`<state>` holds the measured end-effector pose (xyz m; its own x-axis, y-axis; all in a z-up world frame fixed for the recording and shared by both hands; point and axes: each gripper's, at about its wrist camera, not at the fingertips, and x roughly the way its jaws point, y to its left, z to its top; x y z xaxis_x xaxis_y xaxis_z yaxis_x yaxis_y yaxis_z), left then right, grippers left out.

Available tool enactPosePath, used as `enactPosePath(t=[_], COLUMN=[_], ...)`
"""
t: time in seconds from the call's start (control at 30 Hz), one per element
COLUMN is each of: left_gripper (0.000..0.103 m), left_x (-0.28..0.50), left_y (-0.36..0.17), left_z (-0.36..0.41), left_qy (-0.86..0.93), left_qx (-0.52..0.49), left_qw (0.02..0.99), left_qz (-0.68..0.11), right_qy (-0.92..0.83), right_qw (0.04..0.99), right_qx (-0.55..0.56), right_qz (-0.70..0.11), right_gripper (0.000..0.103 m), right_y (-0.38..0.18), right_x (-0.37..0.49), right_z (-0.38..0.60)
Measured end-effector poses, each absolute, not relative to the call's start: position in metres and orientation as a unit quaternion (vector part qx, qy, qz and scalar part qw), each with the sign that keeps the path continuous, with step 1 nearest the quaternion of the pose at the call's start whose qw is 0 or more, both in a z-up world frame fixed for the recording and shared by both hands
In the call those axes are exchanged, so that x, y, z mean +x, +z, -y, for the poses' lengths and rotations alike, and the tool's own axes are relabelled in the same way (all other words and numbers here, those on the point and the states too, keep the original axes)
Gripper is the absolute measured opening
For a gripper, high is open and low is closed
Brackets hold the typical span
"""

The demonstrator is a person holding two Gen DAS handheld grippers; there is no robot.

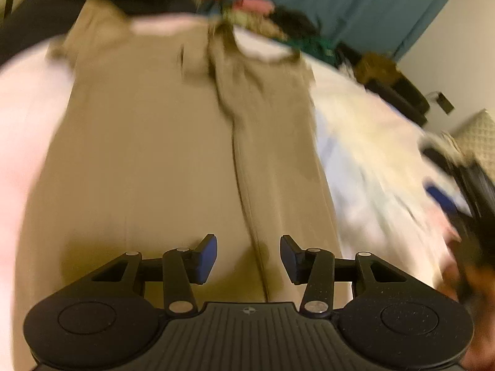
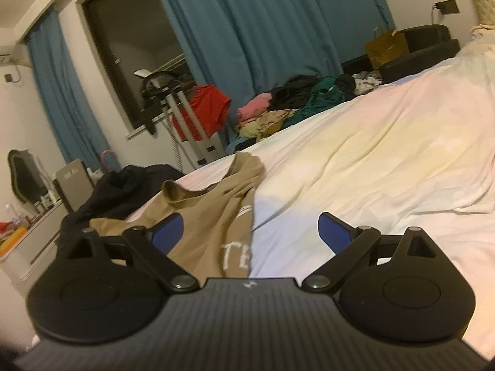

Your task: Fold clothes

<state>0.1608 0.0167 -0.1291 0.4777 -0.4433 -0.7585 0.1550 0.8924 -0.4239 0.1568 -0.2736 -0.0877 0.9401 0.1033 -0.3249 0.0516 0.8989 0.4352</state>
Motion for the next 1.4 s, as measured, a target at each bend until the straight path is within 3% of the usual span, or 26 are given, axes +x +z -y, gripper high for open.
enactPosePath(t=[0.3, 0.47, 0.53, 0.63, 0.93, 1.0, 1.07, 1.2, 1.27, 1.4], left_gripper=[0.045, 0.044, 0.040, 0.007, 0.006, 0.012, 0.041, 0.058, 0.077, 0.095], left_x=[0.087, 0.075, 0.073, 0.069, 0.015, 0.013, 0.010, 0.017, 0.024, 0.043], left_y=[-0.173, -0.173, -0.176, -0.177, -0.142, -0.136, -0.127, -0.097, -0.076, -0.027], left_z=[-0.029, -0.032, -0.030, -0.028, -0.029, -0.028, -0.028, -0.029, -0.026, -0.012], left_qy=[-0.217, -0.221, -0.232, -0.237, -0.204, -0.206, -0.199, -0.172, -0.155, -0.135], left_qx=[-0.230, -0.228, -0.228, -0.212, -0.110, -0.098, -0.089, -0.052, -0.021, 0.026], left_qw=[0.767, 0.764, 0.755, 0.756, 0.824, 0.832, 0.845, 0.881, 0.902, 0.942], left_qz=[-0.558, -0.562, -0.569, -0.572, -0.516, -0.506, -0.488, -0.437, -0.403, -0.307], right_qy=[0.056, 0.057, 0.061, 0.067, 0.084, 0.090, 0.094, 0.088, 0.086, 0.073], right_qw=[0.959, 0.962, 0.962, 0.962, 0.967, 0.966, 0.967, 0.972, 0.973, 0.977], right_qx=[0.221, 0.211, 0.208, 0.205, 0.174, 0.172, 0.168, 0.159, 0.165, 0.160], right_qz=[-0.170, -0.166, -0.168, -0.169, -0.165, -0.169, -0.167, -0.149, -0.140, -0.118], right_gripper=[0.095, 0.095, 0.095, 0.095, 0.095, 0.095, 0.095, 0.095, 0.095, 0.095], right_y=[-0.064, -0.061, -0.062, -0.062, -0.059, -0.058, -0.057, -0.050, -0.046, -0.041], right_x=[0.103, 0.100, 0.100, 0.100, 0.096, 0.097, 0.095, 0.087, 0.083, 0.078], right_z=[0.256, 0.250, 0.249, 0.247, 0.232, 0.229, 0.226, 0.226, 0.230, 0.234])
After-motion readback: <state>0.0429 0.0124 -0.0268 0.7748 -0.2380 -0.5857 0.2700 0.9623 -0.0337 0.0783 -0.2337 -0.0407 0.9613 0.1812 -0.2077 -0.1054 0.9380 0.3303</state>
